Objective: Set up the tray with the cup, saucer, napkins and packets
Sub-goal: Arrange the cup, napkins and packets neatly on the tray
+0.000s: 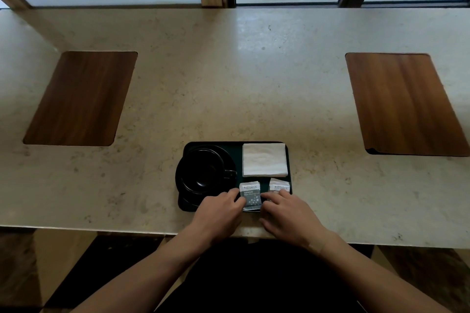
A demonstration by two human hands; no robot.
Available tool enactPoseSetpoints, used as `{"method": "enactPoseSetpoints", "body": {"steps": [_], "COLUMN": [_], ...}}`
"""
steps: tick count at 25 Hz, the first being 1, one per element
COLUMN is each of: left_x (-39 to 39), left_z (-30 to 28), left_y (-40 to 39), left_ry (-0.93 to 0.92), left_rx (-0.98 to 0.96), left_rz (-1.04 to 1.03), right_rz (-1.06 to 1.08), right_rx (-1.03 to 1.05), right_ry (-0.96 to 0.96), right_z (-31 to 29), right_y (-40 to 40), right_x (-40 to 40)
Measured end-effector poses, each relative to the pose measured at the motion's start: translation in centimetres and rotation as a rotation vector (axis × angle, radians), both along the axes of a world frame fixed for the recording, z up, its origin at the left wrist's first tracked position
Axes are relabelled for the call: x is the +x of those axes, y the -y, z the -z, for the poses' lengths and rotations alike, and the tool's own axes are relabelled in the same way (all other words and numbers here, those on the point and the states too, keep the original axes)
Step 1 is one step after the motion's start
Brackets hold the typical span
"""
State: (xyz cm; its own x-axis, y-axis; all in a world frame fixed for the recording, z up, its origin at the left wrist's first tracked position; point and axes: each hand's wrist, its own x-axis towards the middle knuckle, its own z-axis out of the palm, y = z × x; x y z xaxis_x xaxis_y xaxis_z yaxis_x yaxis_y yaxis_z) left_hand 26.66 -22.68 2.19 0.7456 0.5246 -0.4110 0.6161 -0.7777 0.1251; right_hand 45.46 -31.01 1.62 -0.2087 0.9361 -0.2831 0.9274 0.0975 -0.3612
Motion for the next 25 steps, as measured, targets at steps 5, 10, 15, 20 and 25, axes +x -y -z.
{"method": "enactPoseSetpoints", "body": {"steps": [5, 10, 15, 20, 25], "left_x": [-0.27, -0.28, -0.18, -0.26, -0.39], "left_z": [0.25, 0.28, 0.27, 0.01, -0.11], "left_y": [-0.01, -0.14, -0.27, -0.40, -0.43], "left_ry": [-0.005, 0.005, 0.007, 0.005, -0.003], "left_rx": [0.004, 0.000, -0.007, -0.010, -0.017], "left_rz": [0.014, 0.018, 0.016, 0.027, 0.041], "right_rz": [0.001, 0.002, 0.021, 0.075, 0.098], "right_rx": [-0.006, 0.003, 0.002, 0.017, 0.005], "right_ry": [0.001, 0.003, 0.011, -0.024, -0.051], "right_z": [-0.07, -0.09, 0.08, 0.03, 0.18], "right_y": [0.19, 0.26, 0.36, -0.07, -0.25], "right_x": [-0.13, -0.11, -0.28, -0.38, -0.39]}}
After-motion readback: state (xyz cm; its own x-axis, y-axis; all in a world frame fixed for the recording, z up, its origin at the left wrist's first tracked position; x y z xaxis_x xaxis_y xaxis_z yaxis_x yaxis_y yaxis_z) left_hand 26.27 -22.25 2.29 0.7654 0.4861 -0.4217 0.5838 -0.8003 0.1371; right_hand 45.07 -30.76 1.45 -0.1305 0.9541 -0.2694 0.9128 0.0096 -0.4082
